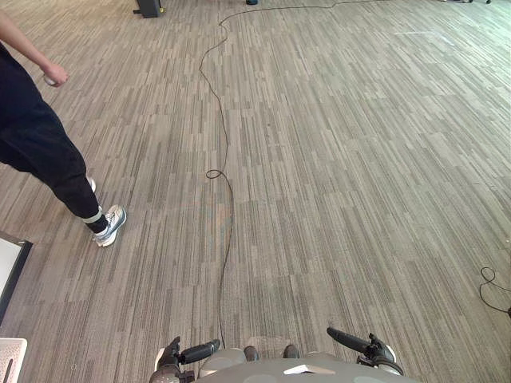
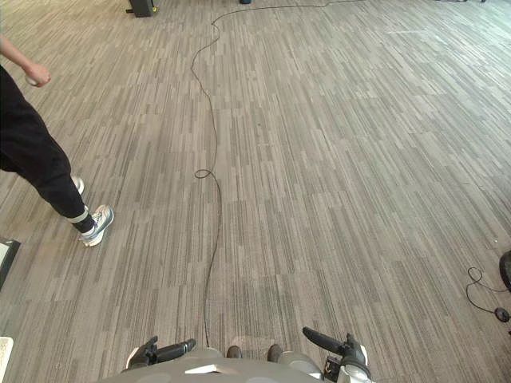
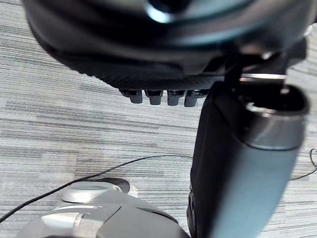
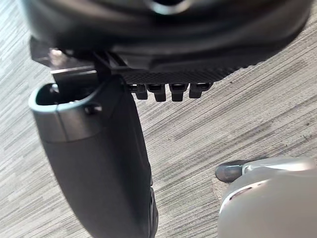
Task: Pick up cushions and gather them together orderly.
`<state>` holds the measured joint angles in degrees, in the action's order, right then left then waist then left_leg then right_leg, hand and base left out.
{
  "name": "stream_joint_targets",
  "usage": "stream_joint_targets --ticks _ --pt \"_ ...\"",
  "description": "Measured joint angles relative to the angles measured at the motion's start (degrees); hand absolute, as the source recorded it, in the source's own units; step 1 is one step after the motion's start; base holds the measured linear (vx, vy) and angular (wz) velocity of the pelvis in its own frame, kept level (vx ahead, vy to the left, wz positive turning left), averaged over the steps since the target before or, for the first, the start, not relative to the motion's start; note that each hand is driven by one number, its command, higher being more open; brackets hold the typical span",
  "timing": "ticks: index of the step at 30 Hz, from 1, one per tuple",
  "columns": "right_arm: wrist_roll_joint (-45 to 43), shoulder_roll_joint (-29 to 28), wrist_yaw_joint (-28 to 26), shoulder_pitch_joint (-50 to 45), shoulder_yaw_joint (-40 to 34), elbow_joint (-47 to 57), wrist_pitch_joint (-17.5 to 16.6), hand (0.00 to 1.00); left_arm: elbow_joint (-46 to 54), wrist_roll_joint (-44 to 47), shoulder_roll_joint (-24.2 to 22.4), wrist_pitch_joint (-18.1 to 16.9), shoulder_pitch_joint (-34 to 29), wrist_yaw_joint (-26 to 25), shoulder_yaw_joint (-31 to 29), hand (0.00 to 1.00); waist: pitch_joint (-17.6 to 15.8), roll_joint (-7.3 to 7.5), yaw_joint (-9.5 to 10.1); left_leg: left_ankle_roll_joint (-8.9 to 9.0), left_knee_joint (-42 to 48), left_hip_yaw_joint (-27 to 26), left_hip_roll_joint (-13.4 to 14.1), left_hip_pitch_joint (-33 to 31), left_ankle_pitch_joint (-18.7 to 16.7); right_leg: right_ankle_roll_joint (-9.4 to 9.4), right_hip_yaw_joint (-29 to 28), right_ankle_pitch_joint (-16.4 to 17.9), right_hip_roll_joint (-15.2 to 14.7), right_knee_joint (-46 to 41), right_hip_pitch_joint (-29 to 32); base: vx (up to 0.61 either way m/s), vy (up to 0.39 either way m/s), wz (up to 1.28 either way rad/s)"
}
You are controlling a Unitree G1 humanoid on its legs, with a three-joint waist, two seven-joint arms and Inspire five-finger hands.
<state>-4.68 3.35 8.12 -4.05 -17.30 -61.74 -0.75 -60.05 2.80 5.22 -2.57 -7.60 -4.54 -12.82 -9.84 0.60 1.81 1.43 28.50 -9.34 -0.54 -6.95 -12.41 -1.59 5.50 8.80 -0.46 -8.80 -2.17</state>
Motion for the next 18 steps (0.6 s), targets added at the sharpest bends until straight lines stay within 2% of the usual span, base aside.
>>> stream_joint_targets --ticks 1,2,4,5,8,9,10,11,13,15,16,17,18 --pt "0.0 0.5 0.2 -0.4 0.6 0.7 0.0 1.00 0.8 1.1 -0.7 -0.8 0.0 -0.4 -0.2 1.00 -0.4 -0.72 0.35 -0.82 7.6 -2.4 2.6 -3.3 -2.4 -0.18 -0.1 0.8 0.0 -0.7 -0.7 0.03 0.005 -0.11" --pt "0.0 0.7 0.3 -0.6 0.6 0.8 0.0 1.00 1.3 1.4 -0.9 -1.1 0.0 -0.4 -0.3 1.00 -0.4 -0.98 0.61 -0.80 9.5 -3.0 4.0 -4.8 -3.3 -0.08 -0.4 1.1 -0.2 -0.9 -1.0 0.07 0.033 -0.16" --pt "0.0 0.7 0.7 -0.7 0.9 1.2 0.0 1.00 2.5 1.7 -1.3 -1.3 0.1 -0.3 -1.2 1.00 -0.3 -1.04 0.99 -0.57 6.0 -3.2 6.6 -8.3 -3.3 1.31 -1.3 2.4 -1.8 -1.2 -1.3 0.13 0.106 -0.15" --pt "0.0 0.7 0.8 -0.7 1.0 1.3 0.0 1.00 2.5 1.7 -1.3 -1.4 0.2 -0.3 -1.4 1.00 -0.3 -1.03 0.98 -0.42 4.2 -3.0 6.7 -8.8 -3.1 1.57 -1.4 2.6 -2.3 -1.2 -1.4 0.21 0.190 -0.05" --pt "0.0 0.7 1.2 -0.7 1.2 1.3 0.4 1.00 2.6 1.7 -1.4 -1.6 1.1 -0.1 -2.0 1.00 -0.5 -0.71 1.07 1.05 -4.9 -2.5 6.3 -11.6 1.4 4.41 -1.7 4.5 -6.2 -0.9 -2.5 0.35 0.348 0.01" --pt "0.1 1.0 1.3 -0.5 2.5 1.3 0.5 1.00 2.6 1.7 -1.5 -2.1 1.2 -0.1 -2.1 1.00 -0.4 -0.83 1.36 1.75 -10.3 -2.5 6.5 -12.3 6.7 6.67 -2.1 6.2 -8.1 -0.7 -3.3 0.38 0.406 -0.16" --pt "0.1 0.8 1.3 -0.3 3.4 1.3 0.5 1.00 2.5 1.7 -1.3 -2.2 1.2 -0.1 -2.2 1.00 -0.1 -0.75 1.84 -0.86 -9.6 -3.9 5.8 -11.8 9.8 7.29 -2.6 7.4 -9.4 -0.4 -4.3 0.34 0.354 -0.23" --pt "0.1 0.2 1.3 -0.1 3.4 1.3 0.5 1.00 2.5 1.7 -0.8 -2.0 1.6 -0.1 -2.2 1.00 0.0 0.20 2.23 -1.76 -8.2 -4.8 5.2 -12.1 7.9 7.08 -3.1 7.5 -10.3 -0.2 -4.8 0.41 0.326 -0.19" --pt "1.5 -3.0 0.6 0.6 3.2 1.9 0.7 1.00 2.8 1.6 -0.3 -2.0 2.2 -0.2 -2.3 1.00 0.9 1.74 2.83 -3.90 -2.3 -5.8 4.6 -13.5 2.4 6.88 -5.5 6.8 -10.1 -3.4 -5.0 0.65 0.365 -0.17" --pt "2.4 -3.8 0.0 0.6 3.3 2.4 0.5 1.00 3.1 1.6 -0.2 -1.5 2.2 -0.1 -2.3 1.00 1.6 2.29 3.71 -8.16 2.0 -7.0 4.1 -12.6 -1.4 7.60 -6.1 6.7 -11.6 -7.7 -5.0 0.56 0.323 -0.27" --pt "2.4 -4.2 -0.3 0.6 3.1 2.6 0.4 1.00 2.9 1.6 0.0 -1.1 2.3 -0.1 -2.1 1.00 1.8 2.69 3.83 -8.89 1.7 -7.7 2.8 -9.7 -3.2 8.65 -6.8 6.1 -13.0 -16.3 -2.7 0.47 0.317 -0.18" --pt "2.5 -4.3 -0.4 0.6 3.0 2.7 0.4 1.00 2.7 1.6 0.1 -1.0 2.3 -0.1 -2.0 1.00 2.0 2.91 3.81 -9.23 1.1 -8.0 2.2 -8.5 -3.8 10.10 -7.3 5.1 -13.5 -21.0 -0.9 0.45 0.297 -0.13" --pt "3.1 -4.3 -0.7 0.6 2.9 3.4 0.4 1.00 2.5 1.6 0.4 -1.0 2.4 -0.1 -1.5 1.00 2.1 3.16 3.67 -9.50 -0.6 -8.4 1.0 -5.4 -4.9 11.26 -8.7 0.4 -14.5 -32.8 4.1 0.44 0.244 -0.08"
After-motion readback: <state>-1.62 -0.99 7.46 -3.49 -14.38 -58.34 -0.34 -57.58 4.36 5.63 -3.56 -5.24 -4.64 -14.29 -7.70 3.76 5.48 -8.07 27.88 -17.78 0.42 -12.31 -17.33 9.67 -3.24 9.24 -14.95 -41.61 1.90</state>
